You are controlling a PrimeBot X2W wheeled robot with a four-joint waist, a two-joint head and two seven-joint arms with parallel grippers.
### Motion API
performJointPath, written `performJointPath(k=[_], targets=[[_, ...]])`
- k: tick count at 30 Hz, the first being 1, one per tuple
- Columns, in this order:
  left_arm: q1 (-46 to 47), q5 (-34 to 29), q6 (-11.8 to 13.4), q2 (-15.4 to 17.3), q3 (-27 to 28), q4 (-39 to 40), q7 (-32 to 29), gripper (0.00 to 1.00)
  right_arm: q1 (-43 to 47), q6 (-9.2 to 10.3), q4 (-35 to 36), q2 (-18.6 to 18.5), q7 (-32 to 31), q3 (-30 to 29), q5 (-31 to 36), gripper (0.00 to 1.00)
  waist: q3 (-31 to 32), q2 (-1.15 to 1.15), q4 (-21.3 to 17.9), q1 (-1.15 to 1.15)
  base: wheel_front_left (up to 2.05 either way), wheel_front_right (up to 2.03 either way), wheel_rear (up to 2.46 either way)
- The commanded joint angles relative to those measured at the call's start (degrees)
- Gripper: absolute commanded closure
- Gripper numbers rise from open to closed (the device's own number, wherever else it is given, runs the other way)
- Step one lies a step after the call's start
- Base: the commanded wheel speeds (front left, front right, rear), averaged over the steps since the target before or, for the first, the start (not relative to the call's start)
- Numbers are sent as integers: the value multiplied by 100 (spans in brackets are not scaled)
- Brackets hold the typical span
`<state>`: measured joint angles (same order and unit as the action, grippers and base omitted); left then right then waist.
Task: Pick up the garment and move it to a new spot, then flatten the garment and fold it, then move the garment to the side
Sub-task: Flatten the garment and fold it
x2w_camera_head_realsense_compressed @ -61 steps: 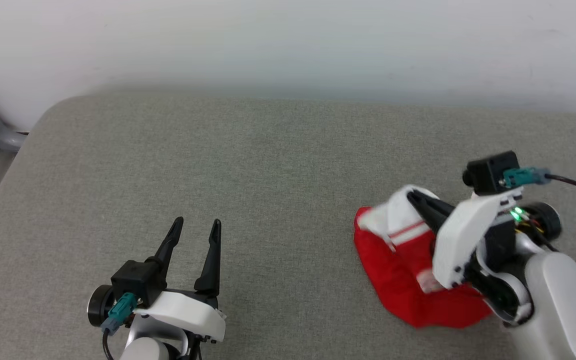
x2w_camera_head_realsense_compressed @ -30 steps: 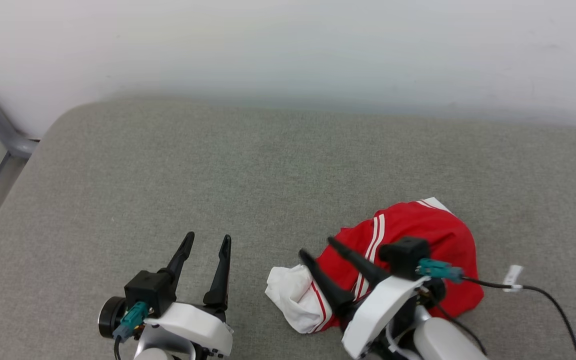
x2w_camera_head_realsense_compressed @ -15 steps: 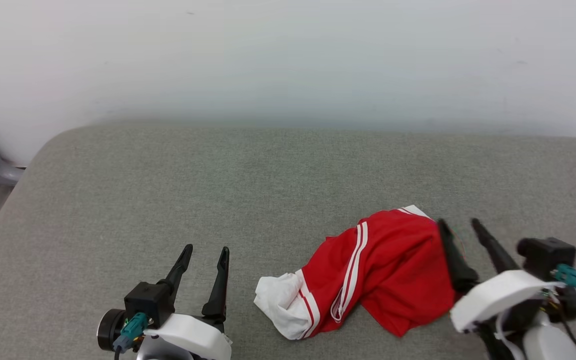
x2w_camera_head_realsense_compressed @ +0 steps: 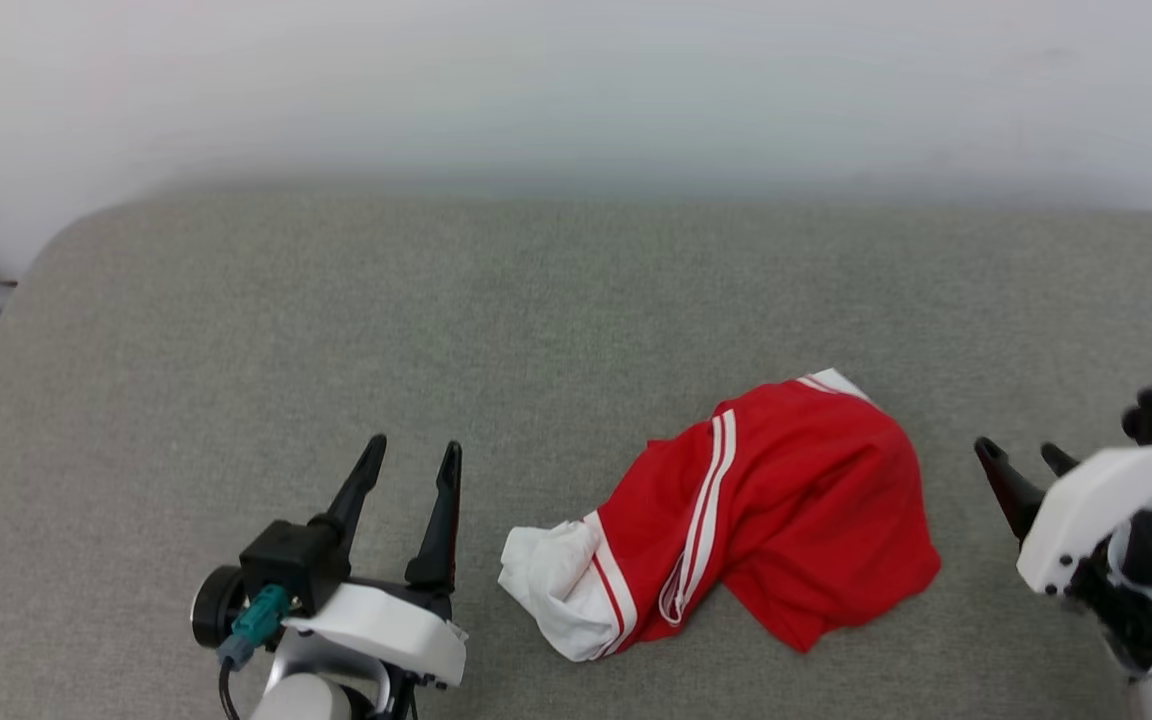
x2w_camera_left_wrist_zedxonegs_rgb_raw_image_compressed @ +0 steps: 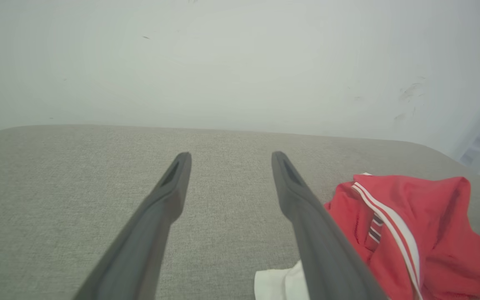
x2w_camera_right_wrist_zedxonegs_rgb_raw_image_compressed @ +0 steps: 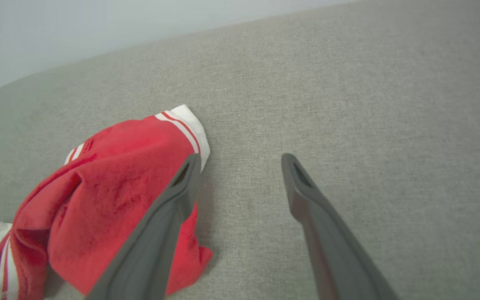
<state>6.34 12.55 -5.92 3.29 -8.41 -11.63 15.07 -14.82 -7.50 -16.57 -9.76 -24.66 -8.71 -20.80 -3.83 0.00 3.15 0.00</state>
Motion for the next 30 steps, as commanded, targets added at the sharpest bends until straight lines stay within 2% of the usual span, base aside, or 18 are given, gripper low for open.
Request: performJointPath(k=[1,6,11,17,20,21,22,29,30], targets=[[121,11,-13,17,32,49,15,0,-230,2,-78,-154,-184,145,-1,0,-280,0,85,0,0,0,0],[385,0,-61,13,34,131,15,0,-1079,2,-464,-529,-945,794,-137,0,-718,0,260,0,0,0,0],[572,31,-103,-3,11,170,15,0,-1652,2,-878,-738,-1526,1418,-251,0,-1040,0,413,0,0,0,0],[697,70,-123,-24,-7,146,15,0,-1850,2,-1595,-875,-2399,2017,-460,0,-1237,0,515,0,0,0,0],[710,69,-126,-28,-12,108,15,0,-1770,2,-1825,-871,-2647,2206,-590,0,-1243,0,536,0,0,0,0],[704,72,-130,-30,-14,92,15,0,-1780,2,-1848,-869,-2640,2243,-651,65,-1234,0,542,0,0,0,0],[710,78,-132,-31,-2,88,15,0,-1829,2,-1847,-885,-2561,2250,-693,100,-1223,0,545,0,0,0,0],[568,41,-132,-36,154,57,15,0,-2515,3,-1458,-1084,-1266,2308,-558,100,-948,0,444,0,0,0,0],[492,19,-128,-38,185,44,15,0,-2571,4,-1292,-1062,-769,2171,-485,100,-766,0,377,0,0,0,0]])
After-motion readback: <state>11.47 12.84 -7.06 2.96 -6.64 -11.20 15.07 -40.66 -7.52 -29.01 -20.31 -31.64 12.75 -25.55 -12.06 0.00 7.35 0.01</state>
